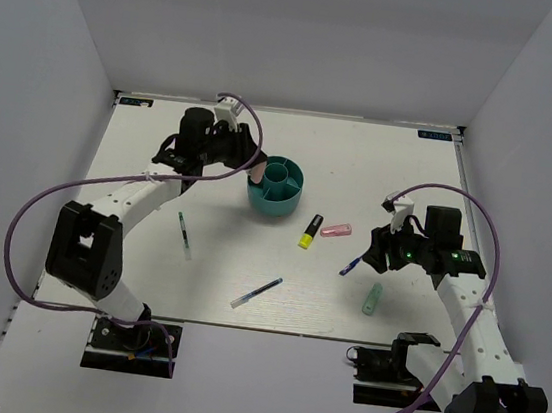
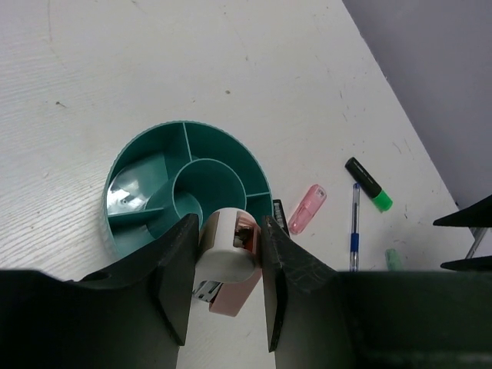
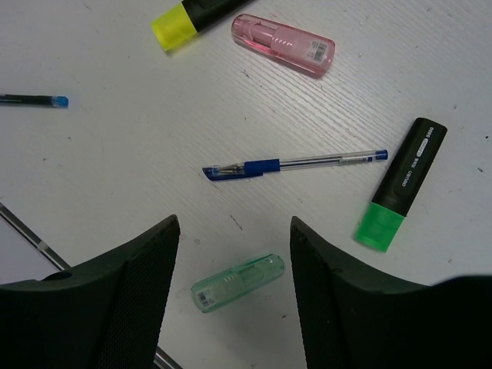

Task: Sort the stationery into containers
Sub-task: Place the stationery into the container

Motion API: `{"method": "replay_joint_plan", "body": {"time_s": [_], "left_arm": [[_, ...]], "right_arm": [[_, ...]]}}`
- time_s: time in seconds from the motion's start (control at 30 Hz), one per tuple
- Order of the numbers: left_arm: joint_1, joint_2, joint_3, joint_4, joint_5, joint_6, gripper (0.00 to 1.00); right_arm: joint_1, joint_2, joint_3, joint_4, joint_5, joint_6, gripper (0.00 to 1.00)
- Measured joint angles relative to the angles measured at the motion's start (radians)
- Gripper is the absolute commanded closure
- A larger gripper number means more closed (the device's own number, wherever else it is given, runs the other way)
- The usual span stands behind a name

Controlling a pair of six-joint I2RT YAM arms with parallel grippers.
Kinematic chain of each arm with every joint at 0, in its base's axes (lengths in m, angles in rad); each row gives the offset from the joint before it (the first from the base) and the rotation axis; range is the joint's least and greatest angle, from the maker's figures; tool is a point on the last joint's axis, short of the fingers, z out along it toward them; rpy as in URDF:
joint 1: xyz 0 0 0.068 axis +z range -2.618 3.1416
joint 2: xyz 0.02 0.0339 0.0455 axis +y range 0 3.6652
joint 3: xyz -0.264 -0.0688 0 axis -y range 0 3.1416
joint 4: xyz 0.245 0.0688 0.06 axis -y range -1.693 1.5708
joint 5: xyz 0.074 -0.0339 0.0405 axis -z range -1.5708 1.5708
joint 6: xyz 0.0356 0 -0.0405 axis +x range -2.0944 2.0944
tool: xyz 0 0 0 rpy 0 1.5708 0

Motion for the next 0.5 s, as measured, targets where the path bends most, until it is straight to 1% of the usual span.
{"method": "replay_joint_plan", "body": {"time_s": [0.13, 0.5], "left_arm": [[-0.002, 0.024, -0.05, 0.084, 0.001, -0.036, 0.99], [-0.002, 0.088, -0.092, 0.268, 0.024, -0.101, 0.99]], "right_arm": [[0.0, 0.005, 0.0, 0.0, 0.0, 0.0, 0.38], [0.0, 0.018, 0.0, 0.0, 0.005, 0.0, 0.38]]}}
